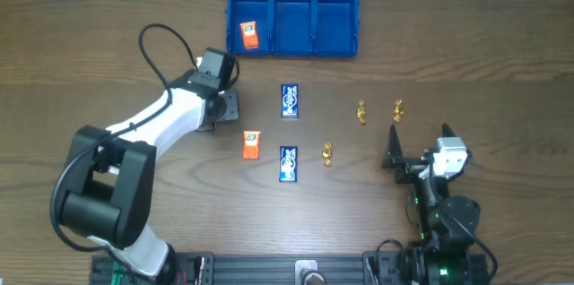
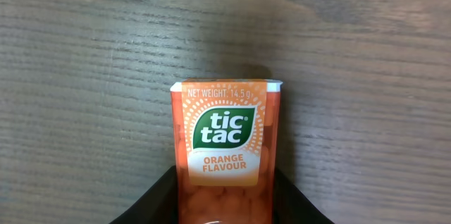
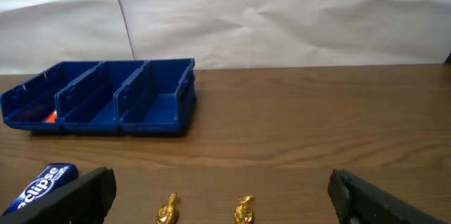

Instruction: Sort Candies Into Trays

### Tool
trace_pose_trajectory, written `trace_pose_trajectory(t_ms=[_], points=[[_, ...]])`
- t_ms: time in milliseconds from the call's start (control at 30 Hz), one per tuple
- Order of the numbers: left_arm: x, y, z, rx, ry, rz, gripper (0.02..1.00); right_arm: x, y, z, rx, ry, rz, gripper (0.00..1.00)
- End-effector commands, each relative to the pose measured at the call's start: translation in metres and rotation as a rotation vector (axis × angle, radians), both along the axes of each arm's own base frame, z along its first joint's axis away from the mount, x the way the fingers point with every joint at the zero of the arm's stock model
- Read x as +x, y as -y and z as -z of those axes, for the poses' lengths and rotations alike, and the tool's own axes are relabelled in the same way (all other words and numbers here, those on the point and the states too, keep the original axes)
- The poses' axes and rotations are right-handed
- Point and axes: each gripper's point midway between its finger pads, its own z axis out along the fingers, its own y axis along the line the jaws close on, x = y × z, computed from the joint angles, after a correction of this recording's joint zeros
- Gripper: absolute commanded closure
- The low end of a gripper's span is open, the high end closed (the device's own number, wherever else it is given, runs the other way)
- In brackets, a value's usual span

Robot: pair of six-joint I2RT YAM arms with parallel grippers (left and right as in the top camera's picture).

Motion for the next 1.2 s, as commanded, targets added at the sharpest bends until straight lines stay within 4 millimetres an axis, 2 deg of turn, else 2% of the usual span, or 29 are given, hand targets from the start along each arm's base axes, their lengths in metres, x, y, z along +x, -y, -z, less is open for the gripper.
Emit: trace_pose_trajectory(t_ms=[33, 100, 200, 267, 333, 433, 567, 733, 800, 1100, 1167, 1200], points=[[0.044, 0.024, -0.094, -0.081, 0.228, -0.001, 0.726, 0.000, 0.001, 0.001, -0.012, -0.003, 0.001, 0.003], [0.062, 0.033, -0.142, -0.086, 0.320, 0.003, 0.728, 0.000, 0.001, 0.001, -0.012, -0.003, 0.001, 0.003], [0.089, 0.041, -0.196, -0.082, 0.398, 0.020, 0.735, 0.000, 0.001, 0.001, -0.012, -0.003, 0.001, 0.003], [0.106, 0.045, -0.217, -0.074, 0.410, 0.023, 0.737, 0.000, 0.001, 0.001, -0.012, -0.003, 0.001, 0.003], [0.122, 0.048, -0.225, -0.064, 0.399, 0.019, 0.737, 0.000, 0.001, 0.001, -0.012, -0.003, 0.001, 0.003], [0.143, 0.056, -0.217, -0.057, 0.349, 0.022, 0.737, 0.000, 0.001, 0.001, -0.012, -0.003, 0.001, 0.003], [0.162, 0.070, -0.185, -0.065, 0.276, 0.040, 0.730, 0.000, 0.001, 0.001, -0.012, -0.003, 0.001, 0.003], [0.170, 0.074, -0.144, -0.068, 0.210, 0.031, 0.722, 0.000, 0.001, 0.001, -0.012, -0.003, 0.001, 0.003], [0.171, 0.074, -0.137, -0.064, 0.199, 0.030, 0.722, 0.000, 0.001, 0.001, -0.012, -0.003, 0.001, 0.003], [0.172, 0.069, -0.135, -0.051, 0.196, 0.021, 0.702, 0.000, 0.001, 0.001, -0.012, -0.003, 0.001, 0.003], [0.173, 0.068, -0.135, -0.046, 0.197, 0.022, 0.649, 0.000, 0.001, 0.001, -0.012, -0.003, 0.001, 0.003], [0.173, 0.068, -0.135, -0.043, 0.199, 0.020, 0.575, 0.000, 0.001, 0.001, -0.012, -0.003, 0.001, 0.003]])
